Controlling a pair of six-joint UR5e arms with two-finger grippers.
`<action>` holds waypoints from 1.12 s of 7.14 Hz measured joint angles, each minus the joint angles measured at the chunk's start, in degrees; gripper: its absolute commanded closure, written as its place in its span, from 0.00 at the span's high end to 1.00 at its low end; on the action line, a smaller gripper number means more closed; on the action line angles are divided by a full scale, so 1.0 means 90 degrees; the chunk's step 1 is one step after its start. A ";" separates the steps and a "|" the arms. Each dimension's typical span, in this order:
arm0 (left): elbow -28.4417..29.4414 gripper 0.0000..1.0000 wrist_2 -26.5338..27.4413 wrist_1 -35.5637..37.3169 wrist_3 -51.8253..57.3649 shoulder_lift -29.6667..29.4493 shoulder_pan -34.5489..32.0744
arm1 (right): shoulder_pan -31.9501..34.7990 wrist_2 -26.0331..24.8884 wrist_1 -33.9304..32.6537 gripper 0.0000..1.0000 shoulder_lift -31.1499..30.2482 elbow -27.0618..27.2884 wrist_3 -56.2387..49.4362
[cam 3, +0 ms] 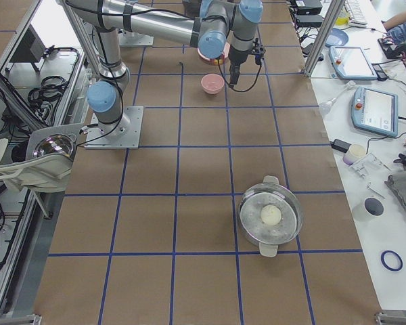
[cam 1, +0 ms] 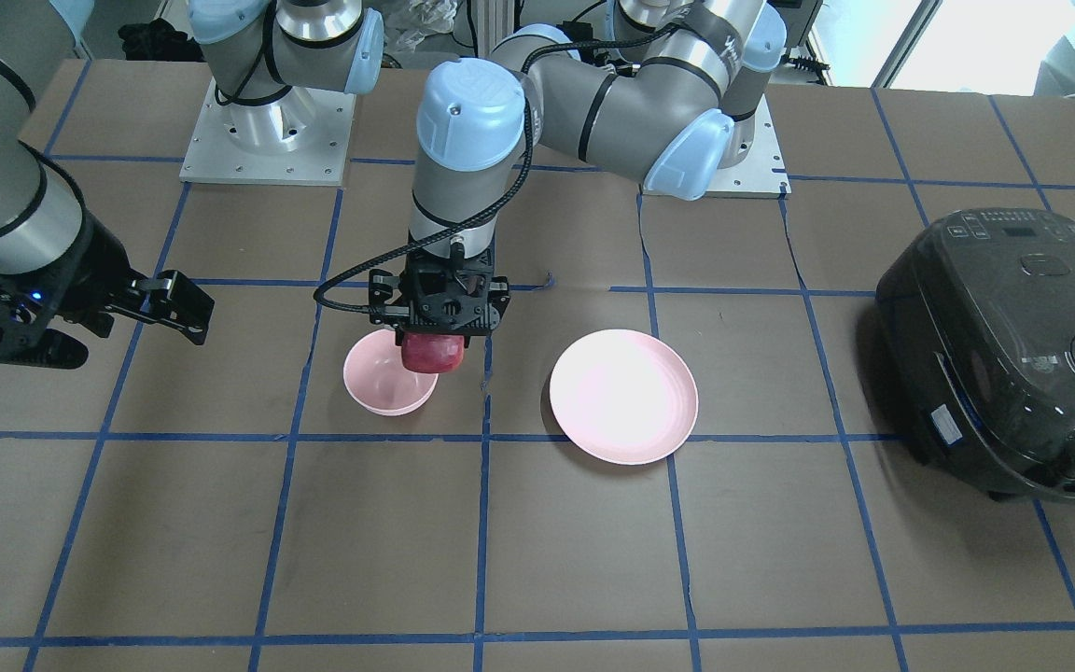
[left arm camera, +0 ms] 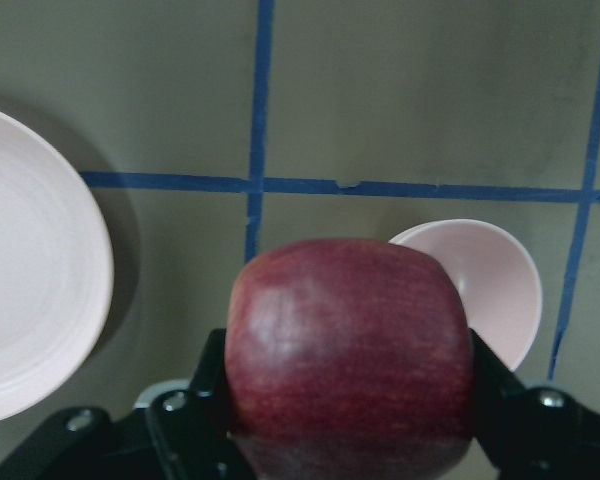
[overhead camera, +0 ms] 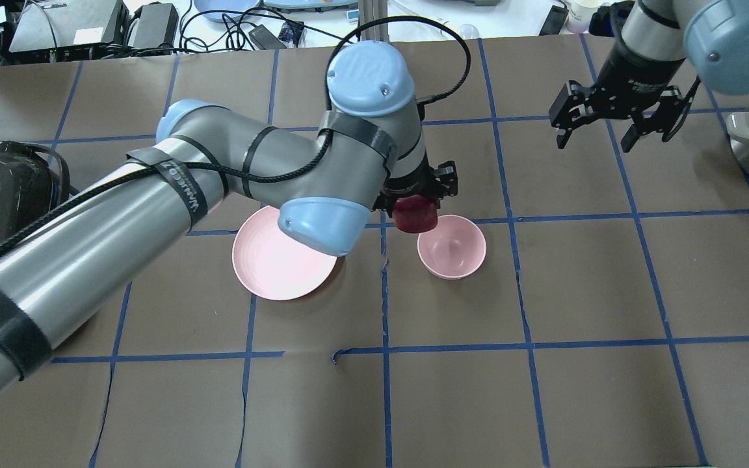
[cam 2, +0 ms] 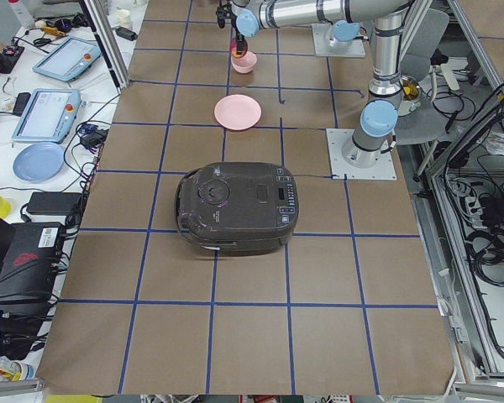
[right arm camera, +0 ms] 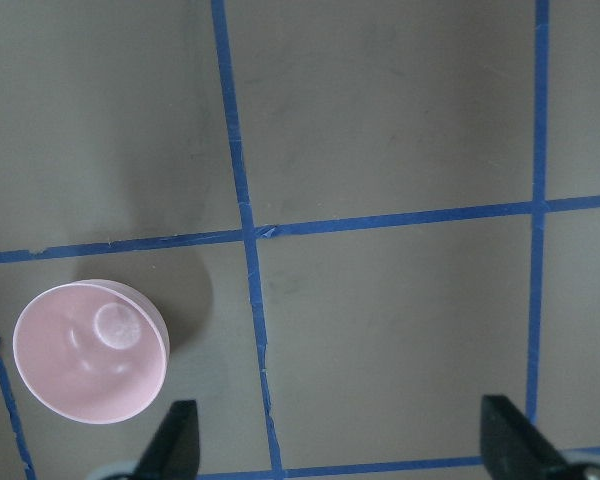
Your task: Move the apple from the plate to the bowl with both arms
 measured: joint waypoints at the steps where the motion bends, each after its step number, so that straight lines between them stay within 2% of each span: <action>1: 0.0001 0.09 -0.0001 0.0301 -0.0306 -0.0206 -0.0201 | -0.0014 -0.0047 0.0076 1.00 -0.0105 -0.0099 0.0010; 2: 0.0002 0.17 0.0007 0.0583 -0.0551 -0.0407 -0.0358 | -0.0017 -0.0083 0.0098 1.00 -0.0177 -0.0150 0.0038; 3: 0.0002 0.43 0.0031 0.0780 -0.0697 -0.0576 -0.0485 | -0.0019 -0.0100 0.0089 1.00 -0.0210 -0.0189 0.0057; 5: 0.0001 0.56 0.0085 0.1029 -0.0748 -0.0827 -0.0600 | -0.0024 -0.0120 0.0065 1.00 -0.0267 -0.0299 0.0077; 7: -0.0004 0.62 0.0305 0.1176 -0.0693 -0.0996 -0.0613 | -0.0015 -0.0142 0.0067 1.00 -0.0457 -0.0329 0.0091; 8: -0.0002 0.71 0.0459 0.1193 -0.0608 -0.1020 -0.0611 | -0.0007 -0.0117 0.0099 1.00 -0.0572 -0.0323 0.0089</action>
